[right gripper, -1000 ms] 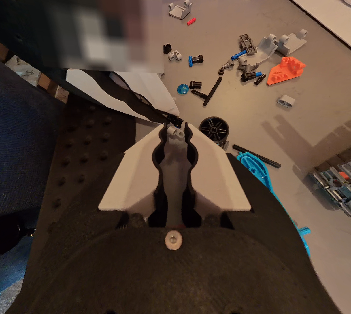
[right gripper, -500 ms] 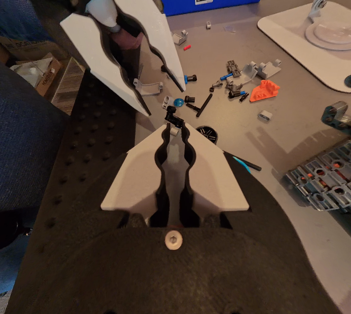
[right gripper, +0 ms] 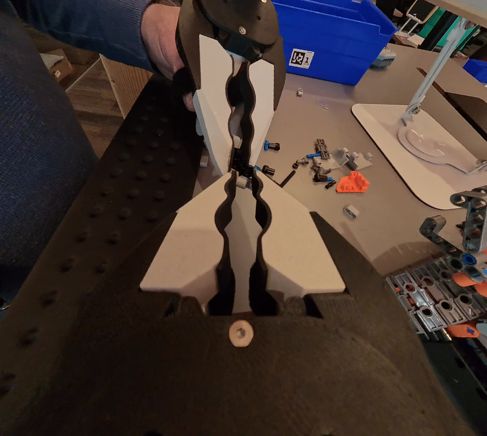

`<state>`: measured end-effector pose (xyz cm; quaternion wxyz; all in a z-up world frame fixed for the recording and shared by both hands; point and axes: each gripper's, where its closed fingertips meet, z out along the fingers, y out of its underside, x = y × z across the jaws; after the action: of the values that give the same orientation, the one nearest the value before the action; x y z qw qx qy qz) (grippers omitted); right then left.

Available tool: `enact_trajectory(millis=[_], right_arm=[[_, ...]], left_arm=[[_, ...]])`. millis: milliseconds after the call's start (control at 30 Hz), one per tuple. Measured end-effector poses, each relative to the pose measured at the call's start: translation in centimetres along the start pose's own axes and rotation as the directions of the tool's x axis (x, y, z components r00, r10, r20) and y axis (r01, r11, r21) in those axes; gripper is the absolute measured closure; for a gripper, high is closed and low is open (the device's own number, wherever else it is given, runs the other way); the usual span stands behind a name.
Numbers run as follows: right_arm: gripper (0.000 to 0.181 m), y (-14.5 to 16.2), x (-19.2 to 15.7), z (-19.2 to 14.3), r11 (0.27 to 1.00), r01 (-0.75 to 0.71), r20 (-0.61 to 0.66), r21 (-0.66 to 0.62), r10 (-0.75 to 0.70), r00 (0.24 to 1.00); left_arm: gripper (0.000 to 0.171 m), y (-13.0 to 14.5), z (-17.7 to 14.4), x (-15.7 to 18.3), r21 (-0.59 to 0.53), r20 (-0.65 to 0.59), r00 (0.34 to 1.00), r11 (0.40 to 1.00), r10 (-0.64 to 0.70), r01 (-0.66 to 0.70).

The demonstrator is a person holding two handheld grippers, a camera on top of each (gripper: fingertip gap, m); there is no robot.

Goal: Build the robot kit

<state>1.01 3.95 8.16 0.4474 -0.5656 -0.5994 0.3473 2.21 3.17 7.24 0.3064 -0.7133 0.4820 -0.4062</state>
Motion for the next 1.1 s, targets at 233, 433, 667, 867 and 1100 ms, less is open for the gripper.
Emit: enact_trajectory(millis=[233, 433, 667, 867, 1100], right_arm=[[0.171, 0.0, 0.0, 0.1, 1.0, 0.005, 0.001, 0.007, -0.005, 1.0], [0.162, 0.6, -0.1, 0.2, 0.999, -0.023, 0.019, -0.022, 0.023, 1.0], [0.162, 2.2, -0.1, 0.0, 0.994, -0.033, 0.028, -0.108, 0.036, 0.999], [0.161, 3.1, -0.2, 0.5, 0.985, -0.012, 0.022, -0.173, 0.016, 1.0], [0.159, 3.6, -0.8, 1.2, 0.975, 0.024, 0.027, -0.222, -0.018, 0.999]], left_arm=[[0.166, 0.3, -0.1, -0.5, -0.028, 0.06, 0.995, 0.997, 0.076, -0.074], [0.167, 0.8, 0.0, -1.2, -0.083, 0.123, 0.98, 0.986, 0.154, -0.144], [0.167, 2.4, 0.0, -2.1, -0.219, 0.198, 0.925, 0.935, 0.323, -0.28], [0.167, 3.3, 0.0, -2.6, -0.303, 0.227, 0.877, 0.887, 0.423, -0.349], [0.166, 5.0, 0.9, -2.3, -0.414, 0.183, 0.87, 0.839, 0.457, -0.353]])
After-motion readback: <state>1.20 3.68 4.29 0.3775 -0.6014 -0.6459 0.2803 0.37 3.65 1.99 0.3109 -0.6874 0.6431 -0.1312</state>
